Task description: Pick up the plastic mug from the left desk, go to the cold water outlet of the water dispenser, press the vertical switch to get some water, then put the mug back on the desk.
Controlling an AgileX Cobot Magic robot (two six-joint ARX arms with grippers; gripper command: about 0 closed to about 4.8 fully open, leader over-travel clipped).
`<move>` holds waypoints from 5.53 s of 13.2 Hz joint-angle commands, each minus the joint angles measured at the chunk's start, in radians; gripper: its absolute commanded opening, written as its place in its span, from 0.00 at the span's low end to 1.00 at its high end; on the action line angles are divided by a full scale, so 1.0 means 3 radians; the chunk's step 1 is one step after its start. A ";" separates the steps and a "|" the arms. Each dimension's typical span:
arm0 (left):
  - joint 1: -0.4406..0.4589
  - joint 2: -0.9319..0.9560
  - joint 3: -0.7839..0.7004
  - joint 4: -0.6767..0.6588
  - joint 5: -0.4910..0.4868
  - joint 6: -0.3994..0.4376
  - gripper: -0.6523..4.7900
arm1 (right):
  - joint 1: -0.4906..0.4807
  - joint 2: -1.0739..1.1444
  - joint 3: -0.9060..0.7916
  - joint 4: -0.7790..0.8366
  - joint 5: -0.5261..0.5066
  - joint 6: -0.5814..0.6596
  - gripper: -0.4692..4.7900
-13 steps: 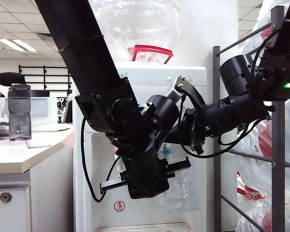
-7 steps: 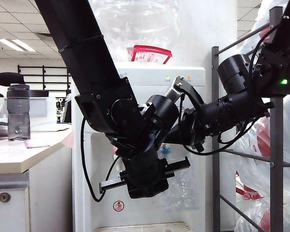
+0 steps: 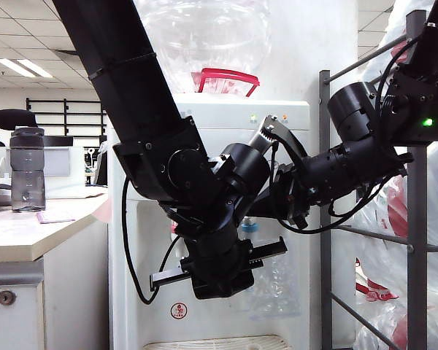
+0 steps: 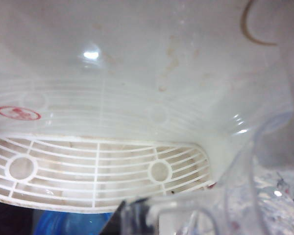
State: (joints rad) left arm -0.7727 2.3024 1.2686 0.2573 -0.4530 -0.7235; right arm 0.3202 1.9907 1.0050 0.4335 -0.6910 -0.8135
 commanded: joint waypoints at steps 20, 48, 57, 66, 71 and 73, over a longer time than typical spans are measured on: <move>-0.0042 -0.0027 -0.0008 0.0122 0.0013 0.0114 0.11 | 0.0114 0.0058 0.0097 -0.0407 0.0198 0.0083 0.08; -0.0042 -0.0027 -0.0008 0.0123 0.0014 0.0114 0.11 | 0.0114 0.0058 0.0097 -0.0406 0.0214 0.0083 0.08; -0.0042 -0.0027 -0.0022 0.0134 0.0015 0.0108 0.11 | 0.0109 -0.0028 0.0097 -0.0420 0.0242 0.0122 0.08; -0.0042 -0.0027 -0.0023 0.0128 0.0041 0.0117 0.11 | 0.0070 -0.0640 0.0097 -0.0907 0.0389 0.0207 0.08; -0.0042 -0.0027 -0.0041 0.0121 0.0051 0.0117 0.11 | 0.0056 -0.0895 0.0097 -0.1109 0.0390 0.0322 0.08; -0.0042 -0.0027 -0.0042 0.0118 0.0080 0.0117 0.11 | 0.0050 -0.0991 0.0097 -0.1108 0.0388 0.0385 0.08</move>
State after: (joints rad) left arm -0.7830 2.3024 1.2518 0.2512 -0.4316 -0.6849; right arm 0.3344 1.7115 1.0294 0.1005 -0.5709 -0.7158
